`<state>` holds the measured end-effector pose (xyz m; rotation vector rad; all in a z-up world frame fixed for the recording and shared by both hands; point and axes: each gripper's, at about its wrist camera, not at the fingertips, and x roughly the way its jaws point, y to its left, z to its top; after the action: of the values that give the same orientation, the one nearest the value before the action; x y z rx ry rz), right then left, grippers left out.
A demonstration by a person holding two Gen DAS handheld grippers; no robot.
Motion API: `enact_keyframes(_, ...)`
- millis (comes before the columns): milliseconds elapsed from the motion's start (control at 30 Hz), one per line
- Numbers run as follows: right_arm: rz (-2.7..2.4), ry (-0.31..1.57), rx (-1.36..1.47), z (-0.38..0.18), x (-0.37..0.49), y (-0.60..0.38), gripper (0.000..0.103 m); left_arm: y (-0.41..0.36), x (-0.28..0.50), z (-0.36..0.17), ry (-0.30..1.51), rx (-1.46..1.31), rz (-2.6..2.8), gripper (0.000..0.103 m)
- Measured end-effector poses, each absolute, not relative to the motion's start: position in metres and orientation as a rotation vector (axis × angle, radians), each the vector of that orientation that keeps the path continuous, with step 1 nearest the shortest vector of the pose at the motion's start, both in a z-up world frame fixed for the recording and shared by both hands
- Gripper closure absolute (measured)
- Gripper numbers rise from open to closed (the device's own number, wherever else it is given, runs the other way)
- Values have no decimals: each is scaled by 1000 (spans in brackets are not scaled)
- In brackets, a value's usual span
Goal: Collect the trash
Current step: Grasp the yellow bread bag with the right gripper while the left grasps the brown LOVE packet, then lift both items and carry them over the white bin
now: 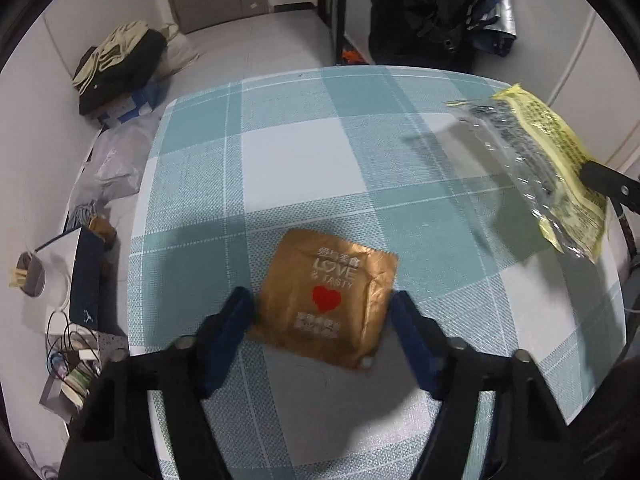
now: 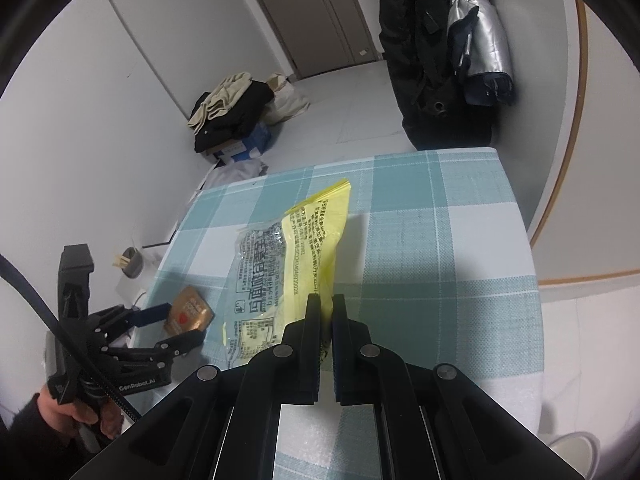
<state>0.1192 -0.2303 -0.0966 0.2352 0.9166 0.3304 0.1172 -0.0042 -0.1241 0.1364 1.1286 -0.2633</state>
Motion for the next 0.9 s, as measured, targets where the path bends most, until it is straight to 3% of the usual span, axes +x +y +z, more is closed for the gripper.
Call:
enact_keyframes(133,333,916,223,-96,118,-229,99,-9,116,-122,1123,143,-291,60)
enact_keyframes(333,317,922,247,-97,119,-237,99,-3,118,-121,1127,89,-316,69)
enact_keyframes(400,314,922,260,-97,119,-238,99,0,120,-121,1142,54,-322,99)
enact_keyframes(433,314,922,264,-97,118,-238,99,0,120,-122,1147,52,-317,102)
enact_keyframes(900,342,888,328,-84,104,-243,99,4,109,-103,1093,-52,-360,103)
